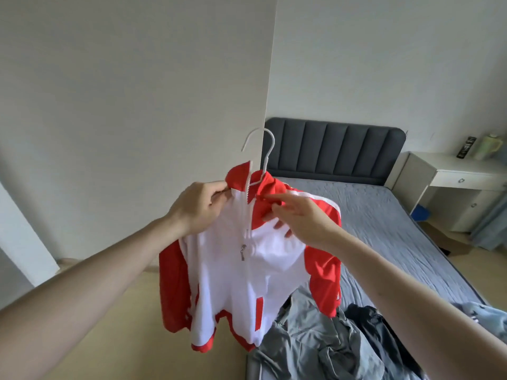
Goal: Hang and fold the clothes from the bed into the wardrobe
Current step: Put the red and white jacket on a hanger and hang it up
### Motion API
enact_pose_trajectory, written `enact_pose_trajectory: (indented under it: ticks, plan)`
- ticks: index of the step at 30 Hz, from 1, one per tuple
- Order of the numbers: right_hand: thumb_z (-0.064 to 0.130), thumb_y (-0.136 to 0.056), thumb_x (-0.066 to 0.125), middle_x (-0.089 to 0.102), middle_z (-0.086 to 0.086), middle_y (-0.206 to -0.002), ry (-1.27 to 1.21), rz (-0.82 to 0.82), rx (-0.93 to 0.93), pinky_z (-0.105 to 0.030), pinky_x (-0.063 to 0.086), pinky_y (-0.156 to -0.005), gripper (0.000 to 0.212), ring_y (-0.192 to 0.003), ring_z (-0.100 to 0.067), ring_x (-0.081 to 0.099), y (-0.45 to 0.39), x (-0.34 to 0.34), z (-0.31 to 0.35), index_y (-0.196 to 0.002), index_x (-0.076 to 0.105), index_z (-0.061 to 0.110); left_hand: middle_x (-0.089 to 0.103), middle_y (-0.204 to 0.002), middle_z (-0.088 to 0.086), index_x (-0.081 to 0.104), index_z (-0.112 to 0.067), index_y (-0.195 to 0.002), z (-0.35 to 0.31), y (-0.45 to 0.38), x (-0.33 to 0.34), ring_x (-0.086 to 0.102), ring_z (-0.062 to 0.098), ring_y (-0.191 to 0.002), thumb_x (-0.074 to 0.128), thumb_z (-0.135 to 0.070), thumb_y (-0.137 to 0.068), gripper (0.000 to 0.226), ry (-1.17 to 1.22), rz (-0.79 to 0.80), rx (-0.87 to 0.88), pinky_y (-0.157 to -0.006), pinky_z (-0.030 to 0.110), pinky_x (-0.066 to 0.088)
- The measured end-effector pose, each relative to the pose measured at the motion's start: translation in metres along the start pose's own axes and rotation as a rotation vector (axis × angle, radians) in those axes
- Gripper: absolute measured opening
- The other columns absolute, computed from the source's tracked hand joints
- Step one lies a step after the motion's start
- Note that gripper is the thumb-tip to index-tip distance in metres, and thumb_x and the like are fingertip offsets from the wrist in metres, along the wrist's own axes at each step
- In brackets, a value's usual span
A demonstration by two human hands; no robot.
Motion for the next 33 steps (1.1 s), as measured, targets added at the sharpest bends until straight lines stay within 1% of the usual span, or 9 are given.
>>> enact_pose_trajectory:
  ticks: [3,6,9,12,15,19,23,27,33]
  plan:
    - [0.026,-0.101,0.063,0.079,0.01,-0.092,0.041,-0.045,-0.025,-0.041,0.062,-0.068,0.046,-0.074,-0.012,0.074,0.015,-0.01,-0.016,-0.145,0.051,0.034,0.039,-0.055,-0.001,0.048,-0.011,-0.071,0.002,0.002,-0.008,0.032,0.013,-0.055,0.05,-0.037,-0.098,0.038,0.081,-0.043,-0.04,-0.055,0.035,0.032]
    - [0.033,-0.098,0.067,0.077,0.012,-0.093,0.036,-0.188,-0.045,-0.04,0.06,-0.067,0.054,-0.072,-0.012,0.074,0.023,-0.022,-0.025,-0.146,0.045,0.042,0.039,-0.058,-0.002,0.048,-0.009,-0.072,0.0,0.001,-0.017,0.033,0.012,-0.057,0.049,-0.037,-0.096,0.037,0.131,-0.08,-0.066,-0.055,0.037,0.032]
    - [0.029,-0.097,0.068,0.075,0.011,-0.101,-0.088,-0.347,-0.032,-0.039,0.06,-0.063,0.049,-0.07,-0.015,0.074,0.035,-0.028,-0.033,-0.14,0.049,0.043,0.038,-0.058,-0.004,0.049,-0.011,-0.07,-0.006,-0.002,-0.022,0.033,0.013,-0.057,0.05,-0.041,-0.097,0.04,0.161,-0.099,-0.066,-0.054,0.037,0.031]
    - [0.021,-0.097,0.067,0.073,0.005,-0.103,-0.204,-0.461,0.0,-0.037,0.059,-0.059,0.03,-0.068,-0.016,0.073,0.054,-0.016,-0.045,-0.124,0.059,0.032,0.038,-0.056,-0.009,0.05,-0.018,-0.068,-0.01,-0.004,-0.022,0.032,0.013,-0.056,0.053,-0.036,-0.101,0.038,0.193,-0.112,-0.074,-0.055,0.033,0.029]
    - [0.025,-0.095,0.069,0.073,0.004,-0.101,-0.183,-0.333,0.154,-0.035,0.059,-0.059,0.009,-0.069,-0.013,0.074,0.06,0.028,-0.066,-0.103,0.066,0.023,0.036,-0.053,-0.01,0.047,-0.02,-0.065,-0.012,-0.008,-0.018,0.03,0.012,-0.053,0.055,-0.03,-0.103,0.04,0.194,-0.125,-0.09,-0.053,0.032,0.027]
    - [0.04,-0.091,0.072,0.075,0.008,-0.096,-0.234,-0.153,0.319,-0.039,0.061,-0.061,0.019,-0.071,-0.012,0.075,0.045,0.077,-0.074,-0.098,0.073,0.022,0.036,-0.053,-0.009,0.048,-0.014,-0.068,-0.017,-0.01,-0.007,0.031,0.011,-0.053,0.055,-0.029,-0.102,0.038,0.18,-0.12,-0.094,-0.053,0.033,0.028]
    - [0.042,-0.091,0.071,0.078,-0.002,-0.093,-0.382,-0.176,0.414,-0.031,0.06,-0.062,0.022,-0.072,-0.014,0.076,0.028,0.087,-0.068,-0.092,0.077,0.021,0.041,-0.053,-0.009,0.052,-0.01,-0.071,-0.021,-0.008,0.006,0.035,0.01,-0.053,0.055,-0.025,-0.101,0.033,0.163,-0.111,-0.089,-0.054,0.033,0.031]
    - [0.036,-0.095,0.068,0.078,0.0,-0.085,-0.463,-0.232,0.443,-0.023,0.053,-0.055,0.021,-0.064,-0.01,0.071,0.023,0.081,-0.07,-0.093,0.078,0.018,0.042,-0.052,-0.007,0.048,-0.013,-0.071,-0.015,-0.006,0.007,0.035,0.013,-0.052,0.055,-0.024,-0.101,0.033,0.125,-0.124,-0.1,-0.053,0.035,0.033]
    - [0.026,-0.096,0.066,0.077,0.006,-0.077,-0.553,-0.26,0.49,-0.019,0.047,-0.051,0.017,-0.059,-0.004,0.065,0.023,0.073,-0.068,-0.089,0.077,0.015,0.054,-0.058,-0.002,0.04,-0.025,-0.076,0.005,0.004,0.011,0.054,0.031,-0.061,0.047,-0.034,-0.102,0.028,-0.18,-0.068,-0.126,-0.058,0.041,0.048]
Point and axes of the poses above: each hand's wrist, its own y-axis away from the middle knuckle, its own x-axis out of the palm, z = x × y, the point moved 8 cm from there along -y, towards the middle knuckle
